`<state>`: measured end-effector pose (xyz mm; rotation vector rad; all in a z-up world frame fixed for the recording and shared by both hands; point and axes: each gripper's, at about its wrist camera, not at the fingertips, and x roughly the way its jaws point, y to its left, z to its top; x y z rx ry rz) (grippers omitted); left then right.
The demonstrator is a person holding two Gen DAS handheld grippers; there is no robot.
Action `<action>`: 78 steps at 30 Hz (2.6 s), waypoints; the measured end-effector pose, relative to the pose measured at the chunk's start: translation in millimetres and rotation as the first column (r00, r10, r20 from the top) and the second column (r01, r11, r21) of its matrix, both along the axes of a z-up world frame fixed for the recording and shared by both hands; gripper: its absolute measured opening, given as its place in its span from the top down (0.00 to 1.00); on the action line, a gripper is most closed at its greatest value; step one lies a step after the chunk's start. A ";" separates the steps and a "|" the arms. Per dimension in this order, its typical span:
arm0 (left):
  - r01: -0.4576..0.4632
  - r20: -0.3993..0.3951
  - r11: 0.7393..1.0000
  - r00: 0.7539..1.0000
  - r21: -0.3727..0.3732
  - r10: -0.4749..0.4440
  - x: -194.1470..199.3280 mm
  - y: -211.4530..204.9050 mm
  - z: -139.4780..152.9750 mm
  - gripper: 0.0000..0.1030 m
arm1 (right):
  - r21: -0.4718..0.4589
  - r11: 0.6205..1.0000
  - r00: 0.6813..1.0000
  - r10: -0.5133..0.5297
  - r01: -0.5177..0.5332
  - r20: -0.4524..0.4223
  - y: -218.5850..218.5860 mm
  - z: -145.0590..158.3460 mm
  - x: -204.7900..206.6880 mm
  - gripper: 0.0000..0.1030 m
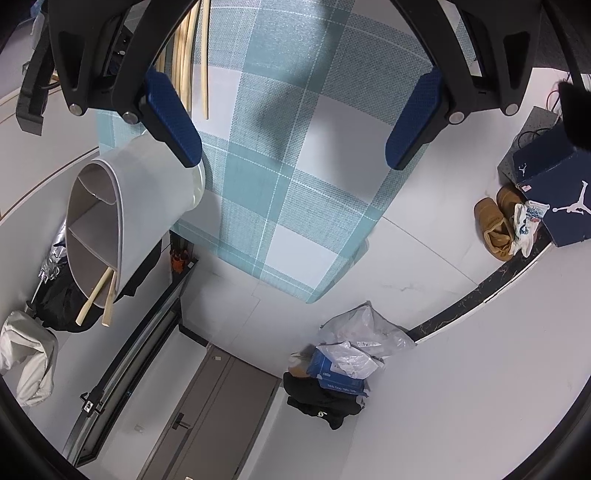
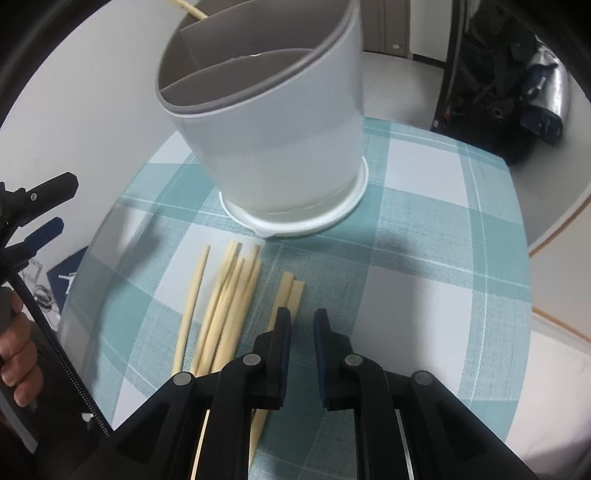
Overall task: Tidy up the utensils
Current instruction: 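Lower the right gripper onto the remaining chopsticks and close on them, then lift the chopsticks with the right gripper toward the utensil holder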
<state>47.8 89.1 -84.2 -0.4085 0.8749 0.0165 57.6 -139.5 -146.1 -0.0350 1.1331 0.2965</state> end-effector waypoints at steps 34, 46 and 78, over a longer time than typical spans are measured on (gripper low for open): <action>0.014 -0.024 1.000 1.000 0.019 -0.013 3.9 -3.8 -4.9 0.05 | -0.120 0.991 0.999 0.053 -0.054 -0.010 26.9 12.3 14.8 0.83; 0.177 -0.099 0.984 0.979 0.005 -0.176 7.2 -35.5 -14.8 0.05 | 0.191 0.979 0.996 -0.078 0.067 0.049 -17.6 29.0 21.8 0.94; 0.298 -0.310 0.935 0.923 0.194 -0.229 24.9 -116.5 -41.8 0.98 | 0.564 0.820 0.952 -0.242 0.097 0.189 -116.5 63.5 -7.5 0.95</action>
